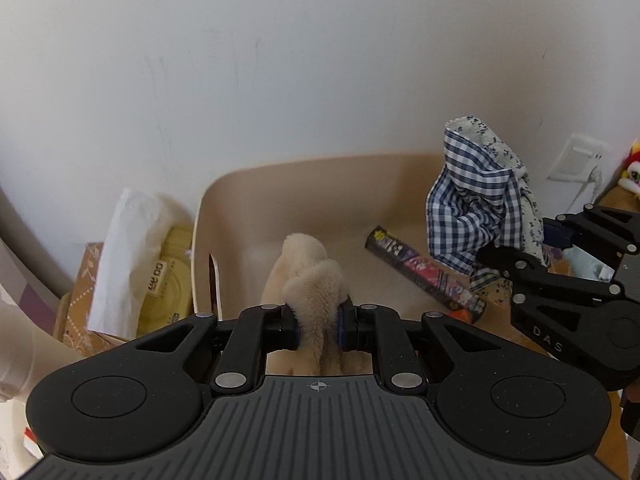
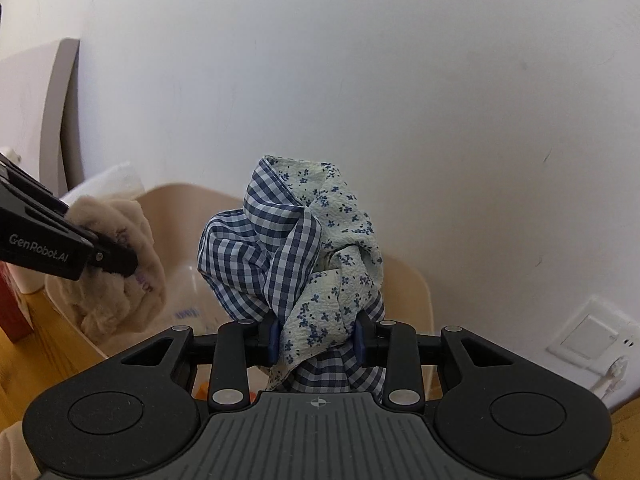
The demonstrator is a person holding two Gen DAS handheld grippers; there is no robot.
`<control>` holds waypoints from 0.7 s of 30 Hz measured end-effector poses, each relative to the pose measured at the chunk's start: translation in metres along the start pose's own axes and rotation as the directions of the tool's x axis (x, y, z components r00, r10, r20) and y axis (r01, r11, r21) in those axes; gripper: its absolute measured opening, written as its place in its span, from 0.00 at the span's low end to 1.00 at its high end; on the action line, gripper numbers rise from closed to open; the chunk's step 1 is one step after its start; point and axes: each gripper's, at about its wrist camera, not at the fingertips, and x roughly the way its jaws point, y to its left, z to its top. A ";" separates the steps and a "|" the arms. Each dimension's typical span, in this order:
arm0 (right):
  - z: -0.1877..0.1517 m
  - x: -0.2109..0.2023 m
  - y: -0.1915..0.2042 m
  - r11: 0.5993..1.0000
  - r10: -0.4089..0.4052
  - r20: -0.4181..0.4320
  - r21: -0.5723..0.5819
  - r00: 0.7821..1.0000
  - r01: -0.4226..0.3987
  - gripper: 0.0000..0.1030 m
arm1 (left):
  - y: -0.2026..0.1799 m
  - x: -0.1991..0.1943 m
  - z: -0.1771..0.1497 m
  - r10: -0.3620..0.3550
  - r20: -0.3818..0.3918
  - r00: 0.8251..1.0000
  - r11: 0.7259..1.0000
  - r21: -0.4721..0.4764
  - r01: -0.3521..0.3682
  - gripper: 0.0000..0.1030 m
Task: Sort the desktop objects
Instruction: 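Carry the sock and cloth to the basket and open both tools over it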
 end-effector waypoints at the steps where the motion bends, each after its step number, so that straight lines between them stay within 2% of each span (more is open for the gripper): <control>1: -0.001 0.004 0.000 1.000 -0.001 -0.010 0.003 1.000 0.001 0.31 | 0.000 0.004 0.000 0.003 -0.007 1.000 1.000 -0.001 -0.003 0.15; 6: -0.005 0.020 -0.001 1.000 0.009 -0.055 0.005 0.998 -0.008 0.33 | -0.004 0.014 -0.006 0.035 -0.019 0.999 0.999 0.009 -0.035 0.16; 7: -0.005 0.021 -0.001 1.000 0.006 -0.055 0.004 0.998 -0.006 0.43 | -0.002 0.011 -0.008 0.039 -0.019 0.999 0.999 0.004 -0.039 0.19; 8: -0.009 0.016 0.001 1.000 -0.002 -0.047 0.004 0.999 0.002 0.47 | -0.003 0.010 -0.008 0.041 -0.016 0.999 0.999 0.006 -0.041 0.20; 11: -0.010 0.011 -0.001 1.000 -0.009 -0.030 0.016 0.999 0.010 0.58 | -0.006 0.004 -0.008 0.053 -0.006 0.999 0.999 0.003 -0.053 0.37; 13: -0.009 0.007 -0.003 1.000 -0.011 -0.020 0.019 1.000 0.011 0.64 | -0.006 -0.001 -0.007 0.053 0.009 0.999 0.999 -0.007 -0.053 0.54; 15: -0.008 -0.005 0.002 1.000 -0.008 -0.006 0.021 1.000 0.008 0.71 | -0.008 -0.008 -0.006 0.082 0.035 0.996 0.997 -0.016 -0.082 0.61; 17: -0.008 -0.015 0.003 1.000 -0.014 0.011 0.023 1.000 0.013 0.78 | -0.010 -0.017 -0.006 0.096 0.062 0.993 0.995 -0.023 -0.095 0.65; 18: -0.006 -0.018 0.005 1.000 -0.020 0.022 0.022 1.000 0.019 0.80 | -0.011 -0.021 -0.006 0.099 0.065 0.993 0.995 -0.025 -0.098 0.66; 20: -0.006 -0.033 0.006 0.999 -0.030 0.050 0.034 0.998 0.028 0.91 | -0.014 -0.031 -0.006 0.099 0.074 0.992 0.995 -0.027 -0.097 0.66; 21: -0.006 -0.040 0.006 0.999 -0.027 0.065 0.047 0.998 0.024 0.92 | -0.014 -0.036 -0.006 0.102 0.078 0.992 0.995 -0.030 -0.100 0.66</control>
